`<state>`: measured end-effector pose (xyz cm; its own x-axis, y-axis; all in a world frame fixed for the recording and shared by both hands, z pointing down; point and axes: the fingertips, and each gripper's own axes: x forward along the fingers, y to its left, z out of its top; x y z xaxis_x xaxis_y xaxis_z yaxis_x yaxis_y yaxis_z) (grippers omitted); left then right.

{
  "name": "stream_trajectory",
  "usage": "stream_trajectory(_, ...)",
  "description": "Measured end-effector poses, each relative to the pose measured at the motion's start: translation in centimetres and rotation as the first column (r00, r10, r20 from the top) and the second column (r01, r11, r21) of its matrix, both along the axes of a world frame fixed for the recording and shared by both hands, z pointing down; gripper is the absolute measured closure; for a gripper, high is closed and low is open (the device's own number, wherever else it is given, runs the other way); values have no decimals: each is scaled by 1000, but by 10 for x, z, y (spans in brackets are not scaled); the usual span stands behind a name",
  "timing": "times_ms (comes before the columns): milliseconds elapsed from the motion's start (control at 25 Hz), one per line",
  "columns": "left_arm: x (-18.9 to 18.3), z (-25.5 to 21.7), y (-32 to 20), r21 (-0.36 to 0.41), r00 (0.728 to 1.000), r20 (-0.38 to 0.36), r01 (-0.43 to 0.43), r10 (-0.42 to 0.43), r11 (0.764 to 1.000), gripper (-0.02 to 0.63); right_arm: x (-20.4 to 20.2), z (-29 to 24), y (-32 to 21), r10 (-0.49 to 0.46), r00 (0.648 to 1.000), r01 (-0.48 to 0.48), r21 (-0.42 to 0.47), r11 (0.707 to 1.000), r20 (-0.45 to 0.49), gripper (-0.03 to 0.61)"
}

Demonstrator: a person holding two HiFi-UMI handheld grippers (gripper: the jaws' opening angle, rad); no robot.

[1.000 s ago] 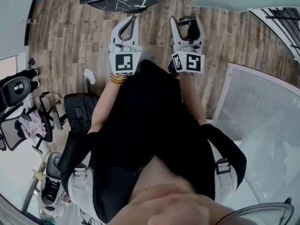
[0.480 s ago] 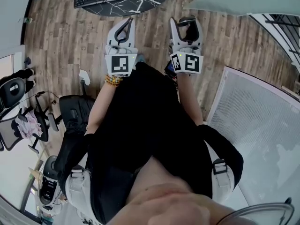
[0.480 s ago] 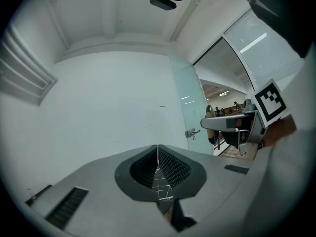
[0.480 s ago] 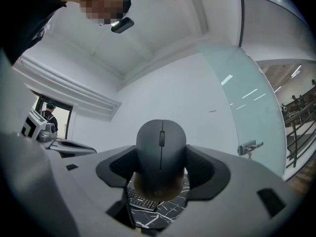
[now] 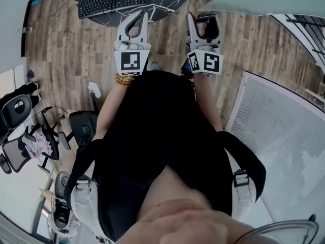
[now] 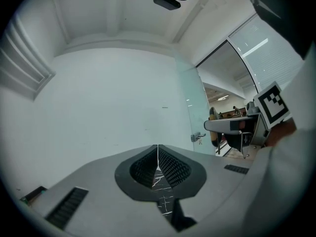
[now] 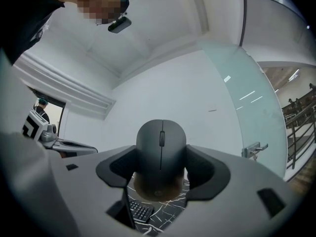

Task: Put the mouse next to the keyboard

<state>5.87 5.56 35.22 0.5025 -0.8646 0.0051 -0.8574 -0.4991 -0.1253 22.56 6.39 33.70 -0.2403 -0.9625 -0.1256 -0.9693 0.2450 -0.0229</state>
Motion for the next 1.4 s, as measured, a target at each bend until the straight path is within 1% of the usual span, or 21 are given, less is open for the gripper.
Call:
stream_trajectory(120,-10,-2,-25,-8,1000,-12,-6,6,1000,597,-7,0,-24,3,1000,-3,-10,1000,-4,290)
stream_trajectory(240,-23,-5,-55,-8,999,-42,2,-3,1000,597,-15,0,-53,3,1000,-4,-17,1000,-10,290)
stream_trajectory(360,-37,-3,-81,-26,997,-70,13,-15,1000,597,-28,-6,-78,2,1000,-2,-15,1000,-25,290)
stream_trajectory(600,-58,-3,-128,-17,998,-69,-7,6,1000,597,-49,-14,-125,14,999,-15,-20,1000,-49,290)
stream_trajectory(880,-79,2,-171,-32,996,-71,-49,46,998,597,-63,-19,-168,56,997,-58,-19,998,-60,290)
stream_trajectory(1000,-80,3,-188,-36,995,-78,-67,64,997,597,-58,-20,-182,84,994,-86,-23,996,-65,290)
stream_trajectory(1080,-79,3,-196,-30,995,-68,-80,78,996,597,-53,-20,-188,100,993,-101,-24,995,-66,290)
stream_trajectory(1200,-75,2,-206,-17,994,-64,-90,89,996,597,-47,-19,-198,116,992,-117,-27,993,-50,290)
stream_trajectory(1400,-68,12,-225,-24,995,-70,-74,72,997,597,-41,-15,-216,89,994,-90,-11,996,-65,290)
